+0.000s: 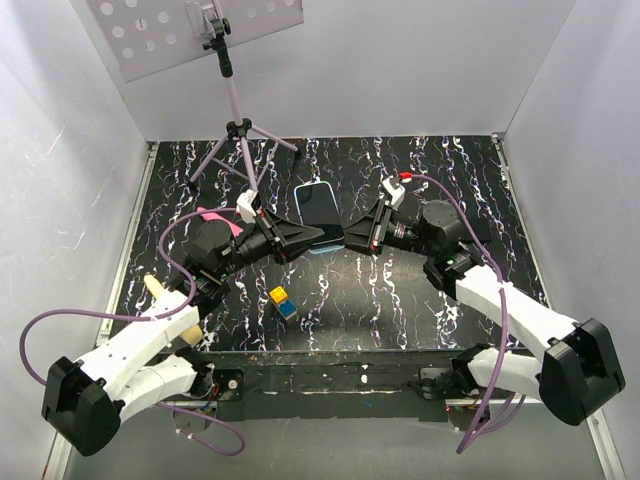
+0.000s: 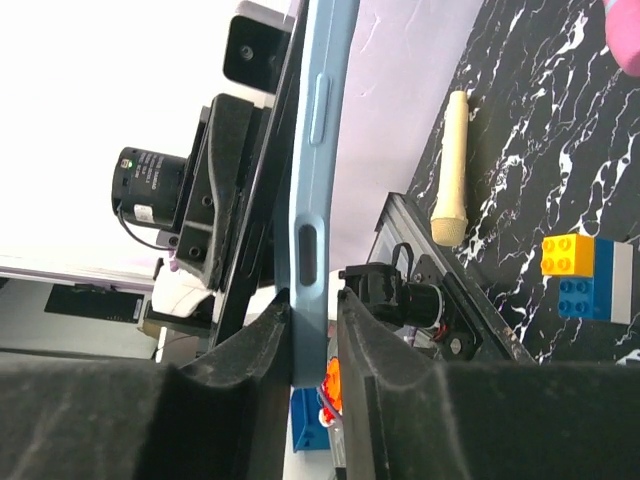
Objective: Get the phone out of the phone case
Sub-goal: Remove the phone case from the phone, then place the phone at the center of the board.
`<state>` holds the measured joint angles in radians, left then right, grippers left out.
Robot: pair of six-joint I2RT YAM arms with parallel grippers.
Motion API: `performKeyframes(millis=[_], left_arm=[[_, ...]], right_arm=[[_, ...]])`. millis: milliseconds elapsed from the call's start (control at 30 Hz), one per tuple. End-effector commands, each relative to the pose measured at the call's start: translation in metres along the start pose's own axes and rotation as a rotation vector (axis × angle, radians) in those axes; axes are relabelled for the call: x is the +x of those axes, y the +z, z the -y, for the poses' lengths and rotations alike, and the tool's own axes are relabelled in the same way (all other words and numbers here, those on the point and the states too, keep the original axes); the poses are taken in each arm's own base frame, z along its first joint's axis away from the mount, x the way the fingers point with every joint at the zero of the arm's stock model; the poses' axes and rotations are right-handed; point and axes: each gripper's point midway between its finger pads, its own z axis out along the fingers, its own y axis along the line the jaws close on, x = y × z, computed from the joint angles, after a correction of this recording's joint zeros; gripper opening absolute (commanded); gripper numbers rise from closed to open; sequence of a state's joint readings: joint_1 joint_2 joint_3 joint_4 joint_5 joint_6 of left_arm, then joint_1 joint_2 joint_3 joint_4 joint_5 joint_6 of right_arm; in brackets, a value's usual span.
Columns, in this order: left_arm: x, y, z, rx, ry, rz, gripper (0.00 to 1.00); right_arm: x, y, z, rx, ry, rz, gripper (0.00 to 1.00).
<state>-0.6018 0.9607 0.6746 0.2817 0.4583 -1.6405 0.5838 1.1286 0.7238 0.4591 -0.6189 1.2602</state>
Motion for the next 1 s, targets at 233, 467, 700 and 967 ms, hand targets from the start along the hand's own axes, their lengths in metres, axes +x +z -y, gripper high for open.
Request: performKeyframes(millis=[233,467,700,967], left_arm=[[0.024,-0.016,0.027,0.030,0.212,-0.082,0.00],[0.025,-0.019,0.006,-0.049,0.300,-0.097,0.00],[0.031,-0.024,-0.026,-0.171,0.480,-0.200,0.00],[0.000,-0.026,-0.071,-0.456,0.831,-0.312,0.00]], right_arm=[[-0.014,0.002,0.031,0.132,-0.043,0.074,0.01],[-0.019,-0.009,0.054,0.276,-0.097,0.094,0.01],[-0.057,-0.101,0.127,0.999,-0.254,0.205,0.01],[-0.067,-0.172,0.111,1.147,-0.413,0.323,0.01]])
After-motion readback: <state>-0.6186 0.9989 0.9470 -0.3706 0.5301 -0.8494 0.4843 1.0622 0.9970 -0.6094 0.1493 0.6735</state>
